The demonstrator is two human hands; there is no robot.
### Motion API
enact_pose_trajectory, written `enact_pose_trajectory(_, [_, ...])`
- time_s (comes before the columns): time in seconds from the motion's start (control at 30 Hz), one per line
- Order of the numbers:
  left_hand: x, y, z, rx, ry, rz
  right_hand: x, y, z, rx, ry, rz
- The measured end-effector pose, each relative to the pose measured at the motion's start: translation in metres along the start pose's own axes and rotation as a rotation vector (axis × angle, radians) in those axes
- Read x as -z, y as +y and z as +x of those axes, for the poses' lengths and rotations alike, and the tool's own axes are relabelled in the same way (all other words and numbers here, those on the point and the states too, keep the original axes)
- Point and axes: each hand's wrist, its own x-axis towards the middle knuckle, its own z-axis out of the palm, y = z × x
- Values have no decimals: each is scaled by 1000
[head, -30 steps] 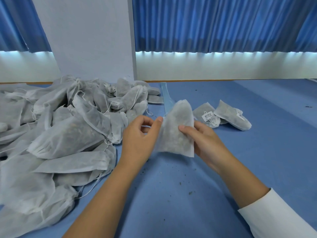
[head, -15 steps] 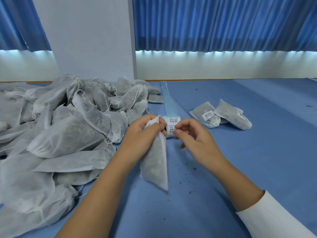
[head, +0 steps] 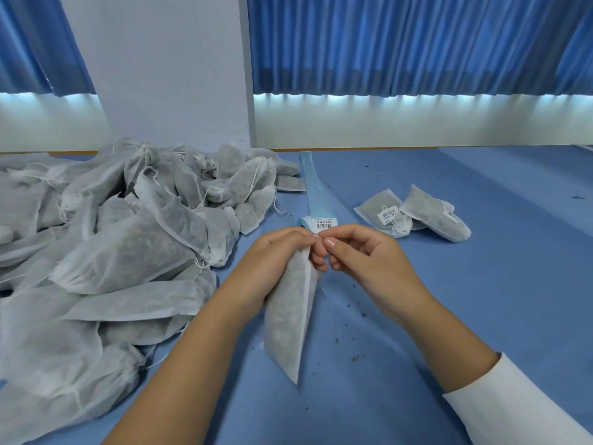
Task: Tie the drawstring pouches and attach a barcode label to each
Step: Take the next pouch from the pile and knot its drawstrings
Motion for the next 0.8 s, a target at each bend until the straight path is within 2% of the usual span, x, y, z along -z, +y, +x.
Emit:
enact_pose_trajectory(0.13, [0,-3,1,9,-4,13,-2,1,1,68,30,-146])
enact_pose_trajectory(0.27, [0,-1,3,-13,99,-20,-4,6,-1,104,78,-342])
enact_pose_trajectory(0.37, [1,0,2,-54,154,23,-6,11,-2,213,77,-526])
enact_pose_trajectory(0.53, [1,0,1,-65,127,17,-6,12,-4,310,29,-655])
enact_pose_trajectory(0.7, [1,-4,0,-156,145,448,-1,5,-3,424,81,-723])
enact_pose_trajectory(0.8, [1,-4,-2,-160,98,556,2,1,-4,445,63,-714])
